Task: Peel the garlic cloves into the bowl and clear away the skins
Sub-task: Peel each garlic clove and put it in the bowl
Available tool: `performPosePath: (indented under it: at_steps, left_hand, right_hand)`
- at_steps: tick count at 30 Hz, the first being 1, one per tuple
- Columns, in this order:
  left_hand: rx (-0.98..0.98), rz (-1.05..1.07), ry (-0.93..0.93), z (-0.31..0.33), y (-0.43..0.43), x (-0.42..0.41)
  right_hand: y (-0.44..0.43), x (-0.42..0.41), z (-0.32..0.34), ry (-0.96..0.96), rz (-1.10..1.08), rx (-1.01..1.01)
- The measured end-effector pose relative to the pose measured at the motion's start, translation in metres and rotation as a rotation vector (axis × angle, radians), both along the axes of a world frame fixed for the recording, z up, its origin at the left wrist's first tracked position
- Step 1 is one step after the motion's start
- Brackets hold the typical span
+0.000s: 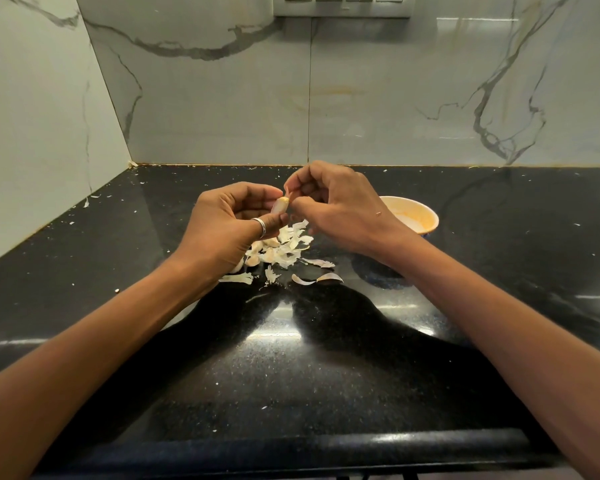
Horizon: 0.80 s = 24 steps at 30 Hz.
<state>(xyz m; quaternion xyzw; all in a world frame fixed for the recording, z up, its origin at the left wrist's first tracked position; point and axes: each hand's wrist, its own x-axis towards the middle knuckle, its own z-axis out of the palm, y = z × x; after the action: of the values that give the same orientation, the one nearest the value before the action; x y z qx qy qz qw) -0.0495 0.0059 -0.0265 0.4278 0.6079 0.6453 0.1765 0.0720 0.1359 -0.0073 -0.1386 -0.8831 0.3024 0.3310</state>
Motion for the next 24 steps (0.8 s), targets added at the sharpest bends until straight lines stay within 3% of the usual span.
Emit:
performPosePath:
  at_steps: [8,15,24]
  left_hand:
    - [-0.002,0.021,0.049,-0.0005,-0.0005,-0.0002]
    - [0.004,0.029,0.025,-0.0010,0.0008,-0.0025]
    - [0.006,0.018,0.022,0.0001,-0.0003,-0.0007]
  right_hand:
    - [-0.0018,-0.0002,-0.0023,0.028,0.032,-0.037]
    - [0.0032,0.0023,-0.0003,0.073,-0.119,0.033]
    - [0.0044,0.0007,-0.0012,0.108,-0.055,-0.024]
